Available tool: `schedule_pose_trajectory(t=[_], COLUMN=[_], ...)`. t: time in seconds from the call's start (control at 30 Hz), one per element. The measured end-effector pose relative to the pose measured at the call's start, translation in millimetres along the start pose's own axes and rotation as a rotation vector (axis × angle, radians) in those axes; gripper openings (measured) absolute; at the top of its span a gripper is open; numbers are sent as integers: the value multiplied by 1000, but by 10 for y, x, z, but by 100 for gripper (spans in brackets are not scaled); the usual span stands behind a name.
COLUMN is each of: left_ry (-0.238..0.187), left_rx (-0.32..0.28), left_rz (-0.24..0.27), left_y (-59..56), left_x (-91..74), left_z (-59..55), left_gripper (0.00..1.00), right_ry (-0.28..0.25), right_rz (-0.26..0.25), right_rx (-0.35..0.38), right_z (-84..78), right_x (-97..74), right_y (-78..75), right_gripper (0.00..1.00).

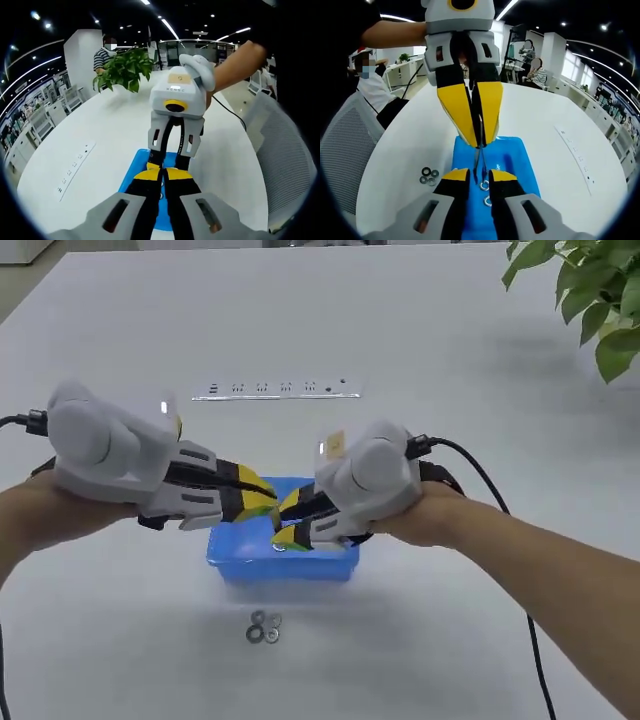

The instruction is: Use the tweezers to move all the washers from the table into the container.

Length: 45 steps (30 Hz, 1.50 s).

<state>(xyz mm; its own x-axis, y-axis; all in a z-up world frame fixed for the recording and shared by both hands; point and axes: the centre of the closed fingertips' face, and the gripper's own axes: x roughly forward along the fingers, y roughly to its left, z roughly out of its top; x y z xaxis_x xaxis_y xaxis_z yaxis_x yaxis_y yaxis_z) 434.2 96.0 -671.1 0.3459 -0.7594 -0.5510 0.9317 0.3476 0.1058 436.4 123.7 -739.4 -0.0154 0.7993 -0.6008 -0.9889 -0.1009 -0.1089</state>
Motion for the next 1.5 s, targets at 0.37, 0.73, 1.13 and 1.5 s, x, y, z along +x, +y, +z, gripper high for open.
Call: schedule_pose_trajectory(t=[0.37,0.73,1.13,1.5], left_ry=[-6,-15,-8,-10], left_rx=[11,20,35,35], left_rz=[13,27,16,-9], left_y=[-58,-115,-266,-444], left_x=[-115,-262,-346,-341], left_z=[84,193,207,194], left_gripper=[6,6,6,6], right_ry=[11,14,-5,-9], right_rz=[-42,-83,-123,-144], right_rx=[34,75,115,144], right_z=[8,-24,-106,-159], right_x=[-197,-429,-635,-736], right_y=[28,140,287,418], right_gripper=[25,35,45,51])
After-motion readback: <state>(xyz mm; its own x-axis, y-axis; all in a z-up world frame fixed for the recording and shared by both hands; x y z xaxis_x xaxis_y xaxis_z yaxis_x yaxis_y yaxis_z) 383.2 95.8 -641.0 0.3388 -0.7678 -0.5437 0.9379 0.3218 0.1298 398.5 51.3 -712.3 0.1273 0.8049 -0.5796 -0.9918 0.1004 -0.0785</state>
